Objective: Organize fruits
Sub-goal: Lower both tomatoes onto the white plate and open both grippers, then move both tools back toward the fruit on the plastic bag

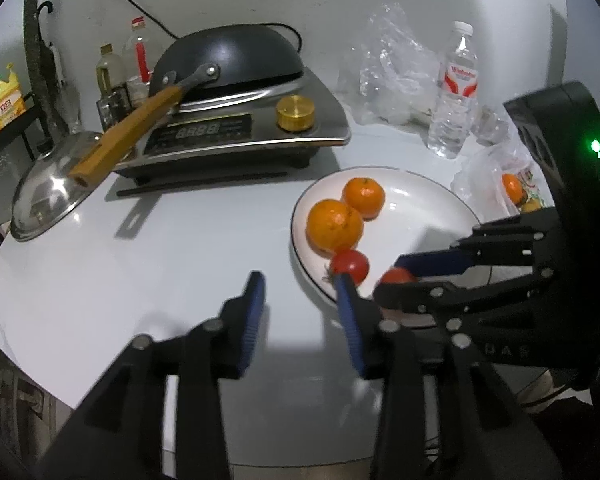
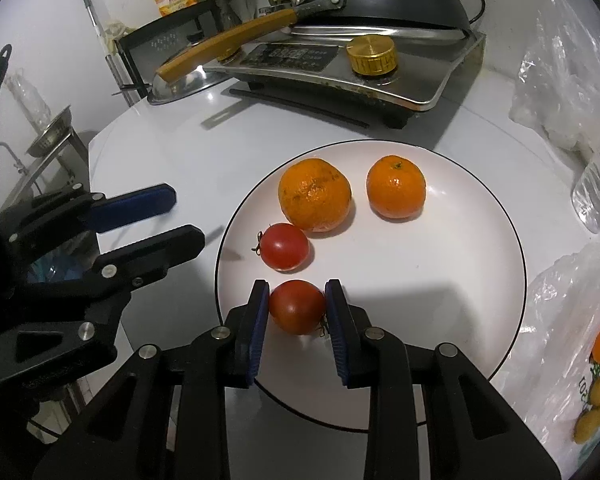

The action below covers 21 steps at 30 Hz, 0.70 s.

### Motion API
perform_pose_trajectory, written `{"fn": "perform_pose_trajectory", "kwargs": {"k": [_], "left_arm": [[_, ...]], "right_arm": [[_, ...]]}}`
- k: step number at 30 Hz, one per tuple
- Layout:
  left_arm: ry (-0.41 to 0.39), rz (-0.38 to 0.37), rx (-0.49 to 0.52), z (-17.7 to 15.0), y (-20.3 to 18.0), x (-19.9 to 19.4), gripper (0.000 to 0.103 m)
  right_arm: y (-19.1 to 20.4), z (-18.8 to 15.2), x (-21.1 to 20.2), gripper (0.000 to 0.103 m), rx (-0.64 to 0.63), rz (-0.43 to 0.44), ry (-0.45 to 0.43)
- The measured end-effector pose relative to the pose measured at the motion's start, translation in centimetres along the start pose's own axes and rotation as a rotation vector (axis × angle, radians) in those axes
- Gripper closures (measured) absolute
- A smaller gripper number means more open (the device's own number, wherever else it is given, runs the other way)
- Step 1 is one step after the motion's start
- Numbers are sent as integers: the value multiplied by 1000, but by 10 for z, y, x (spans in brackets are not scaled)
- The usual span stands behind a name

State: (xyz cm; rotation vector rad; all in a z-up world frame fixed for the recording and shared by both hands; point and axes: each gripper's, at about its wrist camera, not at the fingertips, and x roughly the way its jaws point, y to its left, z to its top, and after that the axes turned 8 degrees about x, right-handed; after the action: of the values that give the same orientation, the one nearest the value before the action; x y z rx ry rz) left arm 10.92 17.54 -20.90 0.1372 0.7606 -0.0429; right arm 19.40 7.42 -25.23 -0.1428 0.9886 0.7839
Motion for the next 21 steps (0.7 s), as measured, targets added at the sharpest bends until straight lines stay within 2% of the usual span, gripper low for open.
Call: {"fn": "perform_pose_trajectory", "kwargs": {"k": [1, 13, 21], "left_arm": [[-4, 4, -5, 0, -1, -2, 55], [-23, 30, -22, 12, -22, -16, 55], [-40, 21, 13, 26, -53, -24, 55]], "right_arm": [[-1, -1, -1, 73, 0, -3, -2], [-13, -8, -46, 71, -11, -9, -78], [-40, -21, -90, 71, 15, -54, -146]]}}
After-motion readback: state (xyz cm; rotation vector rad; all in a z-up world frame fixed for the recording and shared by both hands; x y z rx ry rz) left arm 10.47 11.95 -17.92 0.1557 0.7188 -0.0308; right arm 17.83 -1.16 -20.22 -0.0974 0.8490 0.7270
